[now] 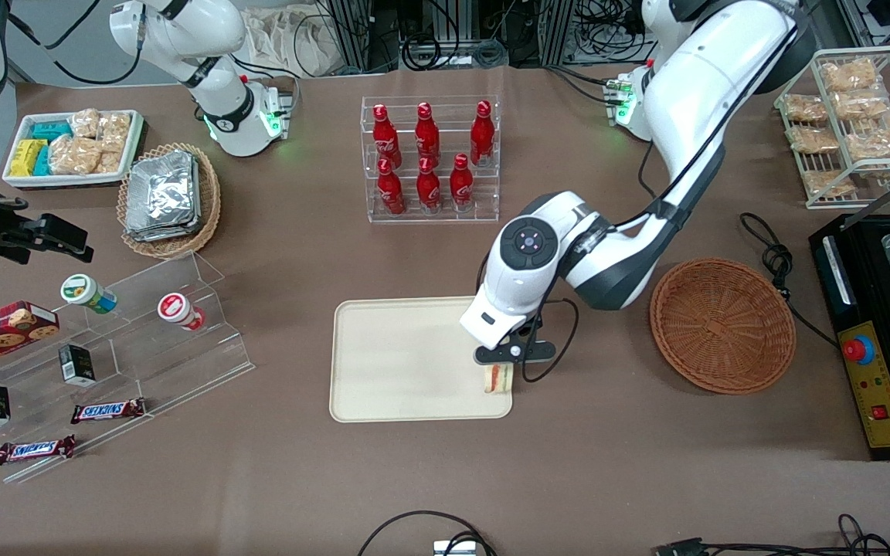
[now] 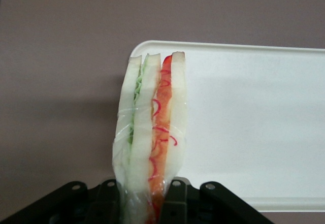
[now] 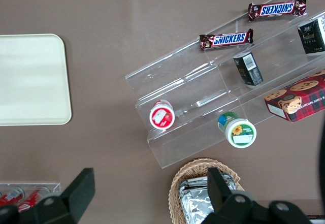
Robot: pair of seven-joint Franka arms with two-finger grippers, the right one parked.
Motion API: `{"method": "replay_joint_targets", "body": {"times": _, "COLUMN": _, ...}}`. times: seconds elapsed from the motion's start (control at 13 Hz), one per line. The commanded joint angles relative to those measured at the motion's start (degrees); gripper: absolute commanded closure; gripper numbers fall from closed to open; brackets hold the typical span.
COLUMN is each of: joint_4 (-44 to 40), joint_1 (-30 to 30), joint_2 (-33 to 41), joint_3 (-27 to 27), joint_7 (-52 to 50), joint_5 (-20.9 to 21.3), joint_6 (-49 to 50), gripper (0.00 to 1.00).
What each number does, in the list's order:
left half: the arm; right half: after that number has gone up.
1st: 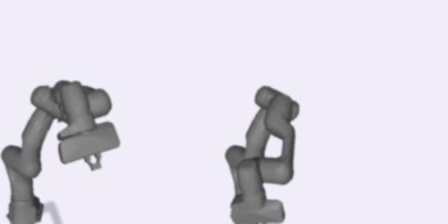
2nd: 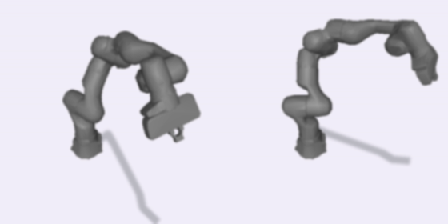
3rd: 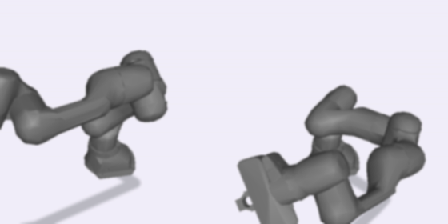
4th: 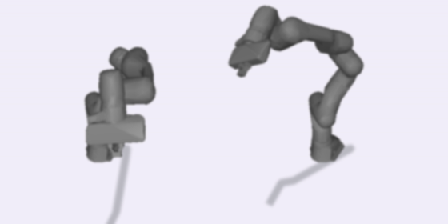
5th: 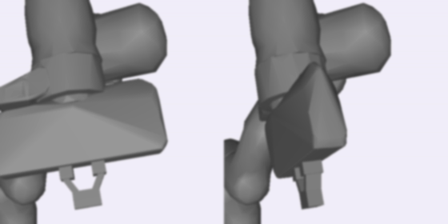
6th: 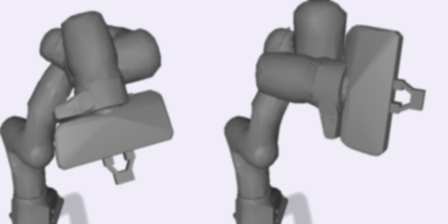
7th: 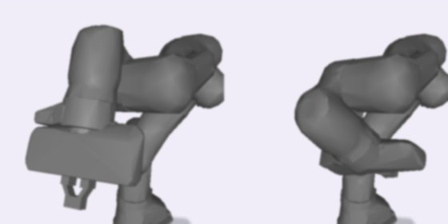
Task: Place sandwich from basket to tray
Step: 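Lower the sandwich onto the tray and open the left gripper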
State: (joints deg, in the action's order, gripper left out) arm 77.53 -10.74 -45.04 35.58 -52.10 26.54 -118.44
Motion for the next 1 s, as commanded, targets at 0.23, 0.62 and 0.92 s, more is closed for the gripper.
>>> {"method": "replay_joint_targets", "body": {"times": 0.23, "joint_4": -6.8, "joint_1": -8.6, "joint_2": -7.7, "joint_3": -5.6, "joint_7": 3.7, "joint_5": 1.1, "joint_6": 0.2, "gripper": 0.95}}
{"method": "replay_joint_targets", "body": {"times": 0.62, "joint_4": -6.1, "joint_1": -9.6, "joint_2": -9.2, "joint_3": -6.0, "joint_7": 4.7, "joint_5": 1.6, "joint_6": -1.5, "gripper": 0.84}}
{"method": "replay_joint_targets", "body": {"times": 0.92, "joint_4": -5.9, "joint_1": -9.8, "joint_2": -9.9, "joint_3": -6.0, "joint_7": 0.7, "joint_5": 2.9, "joint_6": -1.7, "gripper": 0.31}}
